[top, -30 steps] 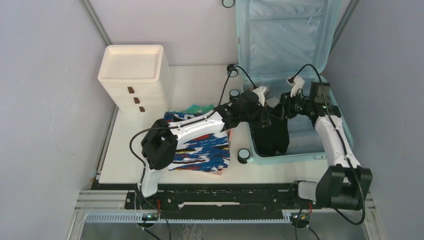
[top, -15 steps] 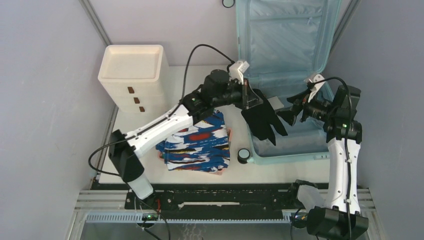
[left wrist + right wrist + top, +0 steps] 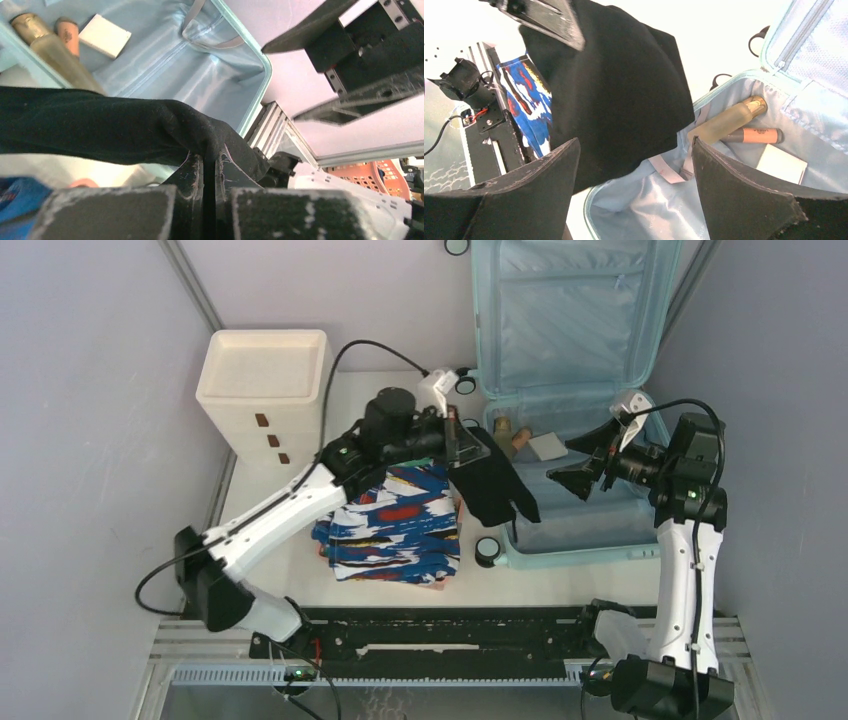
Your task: Open, take out, and arrange the luggage
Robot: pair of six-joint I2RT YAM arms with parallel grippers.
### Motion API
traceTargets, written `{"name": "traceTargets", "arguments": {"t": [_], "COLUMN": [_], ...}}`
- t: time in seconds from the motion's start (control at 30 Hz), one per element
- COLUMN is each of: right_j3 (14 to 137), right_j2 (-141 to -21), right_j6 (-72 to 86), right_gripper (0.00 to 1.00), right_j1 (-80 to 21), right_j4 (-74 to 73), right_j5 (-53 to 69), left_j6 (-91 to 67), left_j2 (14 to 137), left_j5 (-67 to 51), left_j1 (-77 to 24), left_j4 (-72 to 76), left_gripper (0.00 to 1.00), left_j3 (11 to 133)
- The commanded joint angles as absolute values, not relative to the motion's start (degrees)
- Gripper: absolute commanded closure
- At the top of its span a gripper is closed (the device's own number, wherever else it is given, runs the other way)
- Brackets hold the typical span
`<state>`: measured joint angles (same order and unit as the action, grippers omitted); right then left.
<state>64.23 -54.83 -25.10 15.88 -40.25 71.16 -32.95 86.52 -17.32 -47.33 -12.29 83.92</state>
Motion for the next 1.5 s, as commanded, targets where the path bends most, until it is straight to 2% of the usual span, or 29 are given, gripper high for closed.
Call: {"name": "traceTargets", "arguments": {"t": [0.0, 0.2, 0.4, 0.57, 0.73, 0.77, 0.83, 0.9, 0.97, 1.07, 1.2, 1.27, 1.47], "right_j3": [66.5, 66.5, 66.5, 66.5, 66.5, 66.4, 65.9, 65.4, 65.4, 65.2, 64.6, 64.2, 62.4], "right_j2": [-55.0, -57.6, -60.4, -62.8, -63.5, -63.7, -63.8, -63.8, -64.1, -64.2, -63.7, -63.3, -60.9], "right_j6": [-25.4, -29.7, -32.7, -34.3, -35.0, -35.1, -34.9, -34.8, -34.7, -34.6, -34.1, -33.8, -32.1], "right_gripper": [0.11, 0.11, 0.09, 0.05, 0.00, 0.00, 0.00, 0.00, 0.00, 0.00, 0.00, 0.00, 0.00], "right_j1": [17.1, 17.8, 17.9, 17.3, 15.6, 15.4, 15.0, 14.5, 13.8, 12.6, 10.9, 9.8, 7.2], "right_j4": [-40.5, -45.5, -48.8, -50.8, -51.3, -51.4, -50.7, -50.2, -50.1, -49.8, -48.5, -47.6, -43.7], "right_j5": [74.5, 74.2, 73.9, 73.3, 70.6, 70.3, 69.5, 68.5, 67.6, 66.4, 64.4, 63.1, 60.6], "left_j6": [-32.6, -35.5, -39.7, -40.9, -43.0, -43.8, -45.8, -47.9, -49.9, -51.6, -49.6, -46.0, -37.0], "left_j2": [73.5, 59.2, 45.0, 35.6, 33.9, 33.8, 33.0, 31.7, 30.3, 27.5, 22.6, 21.0, 24.6], "left_j5": [-20.2, -20.6, -14.8, -4.1, 2.2, 4.1, 8.2, 11.4, 13.5, 15.6, 17.1, 14.9, 0.8], "left_j1": [-45.2, -41.8, -35.3, -31.3, -27.3, -27.2, -27.1, -27.1, -27.1, -27.1, -27.1, -27.1, -27.1], "left_j4": [-8.9, -8.4, -10.2, -18.6, -25.1, -26.9, -30.5, -33.7, -37.0, -43.1, -47.9, -47.7, -36.3], "left_gripper": [1.00, 1.00, 1.00, 1.00, 0.98, 0.96, 0.85, 0.80, 0.69, 0.62, 0.43, 0.38, 0.35], "left_j3": [77.1, 60.1, 41.0, 31.1, 26.8, 26.8, 26.8, 27.2, 28.3, 31.5, 36.7, 38.9, 42.9]}}
